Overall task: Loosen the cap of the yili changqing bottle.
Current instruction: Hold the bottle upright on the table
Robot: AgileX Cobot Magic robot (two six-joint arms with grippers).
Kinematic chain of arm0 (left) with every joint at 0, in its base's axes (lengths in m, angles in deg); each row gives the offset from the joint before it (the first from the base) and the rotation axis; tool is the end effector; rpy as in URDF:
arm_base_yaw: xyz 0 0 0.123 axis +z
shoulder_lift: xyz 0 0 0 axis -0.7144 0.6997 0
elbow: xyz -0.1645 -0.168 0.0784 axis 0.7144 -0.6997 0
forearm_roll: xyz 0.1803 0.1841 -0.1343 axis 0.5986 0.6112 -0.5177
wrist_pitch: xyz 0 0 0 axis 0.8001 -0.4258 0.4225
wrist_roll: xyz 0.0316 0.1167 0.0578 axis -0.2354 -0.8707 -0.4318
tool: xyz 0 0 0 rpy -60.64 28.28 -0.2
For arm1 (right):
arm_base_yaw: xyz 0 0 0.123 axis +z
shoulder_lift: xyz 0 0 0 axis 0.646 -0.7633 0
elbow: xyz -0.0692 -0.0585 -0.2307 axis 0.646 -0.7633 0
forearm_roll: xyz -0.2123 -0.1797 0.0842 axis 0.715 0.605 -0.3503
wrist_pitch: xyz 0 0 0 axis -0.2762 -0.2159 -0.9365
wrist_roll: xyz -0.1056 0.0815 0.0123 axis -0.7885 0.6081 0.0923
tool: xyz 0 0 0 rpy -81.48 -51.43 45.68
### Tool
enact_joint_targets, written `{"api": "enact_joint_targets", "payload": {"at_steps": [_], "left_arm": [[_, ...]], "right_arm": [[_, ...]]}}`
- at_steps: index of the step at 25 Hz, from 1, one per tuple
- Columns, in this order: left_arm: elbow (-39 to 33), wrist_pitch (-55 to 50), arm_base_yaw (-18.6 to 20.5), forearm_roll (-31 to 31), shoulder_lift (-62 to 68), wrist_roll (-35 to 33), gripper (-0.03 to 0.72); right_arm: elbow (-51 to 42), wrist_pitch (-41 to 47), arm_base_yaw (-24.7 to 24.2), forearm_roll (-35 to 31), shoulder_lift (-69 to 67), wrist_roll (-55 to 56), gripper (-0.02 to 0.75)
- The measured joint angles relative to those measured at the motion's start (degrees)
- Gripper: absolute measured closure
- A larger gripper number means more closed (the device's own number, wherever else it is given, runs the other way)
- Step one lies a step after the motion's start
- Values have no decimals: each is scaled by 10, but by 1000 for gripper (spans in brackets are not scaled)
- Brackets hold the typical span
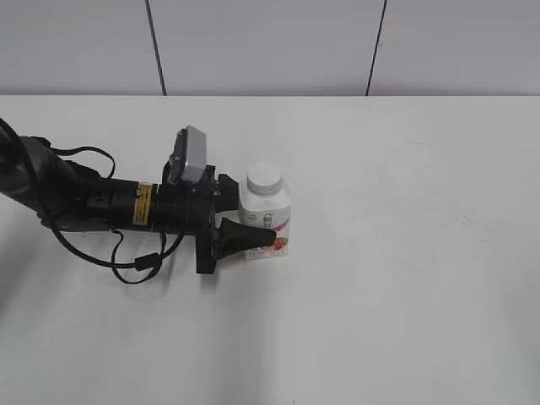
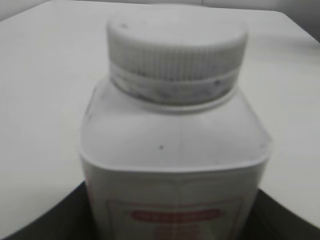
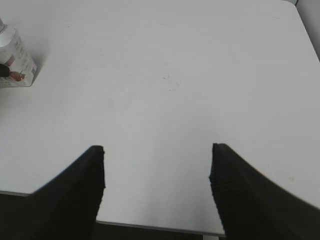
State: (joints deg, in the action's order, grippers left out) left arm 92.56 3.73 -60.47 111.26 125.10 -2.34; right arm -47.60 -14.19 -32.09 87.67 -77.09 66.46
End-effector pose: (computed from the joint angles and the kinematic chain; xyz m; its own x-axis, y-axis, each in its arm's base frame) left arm 0.3394 -0.2164 -0.0206 -0.0286 0.2899 -0.9566 0.9984 0.0551 -0.0132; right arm 0.0994 0.0176 0.2780 -0.4479 -0.1421 -0.8827 -0.1979 0.9786 -0.0571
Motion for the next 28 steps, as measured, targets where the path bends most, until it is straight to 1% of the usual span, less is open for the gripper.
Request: {"api": "enact_joint_targets", "payload": {"at_steps": [4,13,17,23,26,28], "left_arm": [[0,10,0,19,1,0,272],[1,12,0,21,2,0,273],[1,13,0,26,2,0,273],[2,16,0,36,2,0,273],[2,16,0,37,2,0,273],[2,16,0,38,2,0,273]], "right_arm": [[0,0,0,0,0,0,212],[0,0,0,0,0,0,212],[0,0,0,-6,-6,30,212],[15,-10,0,-72,-134,41,212],[52,-24,0,-100,-212,46,212],[90,-24,0,-107,-269,59,212]]}}
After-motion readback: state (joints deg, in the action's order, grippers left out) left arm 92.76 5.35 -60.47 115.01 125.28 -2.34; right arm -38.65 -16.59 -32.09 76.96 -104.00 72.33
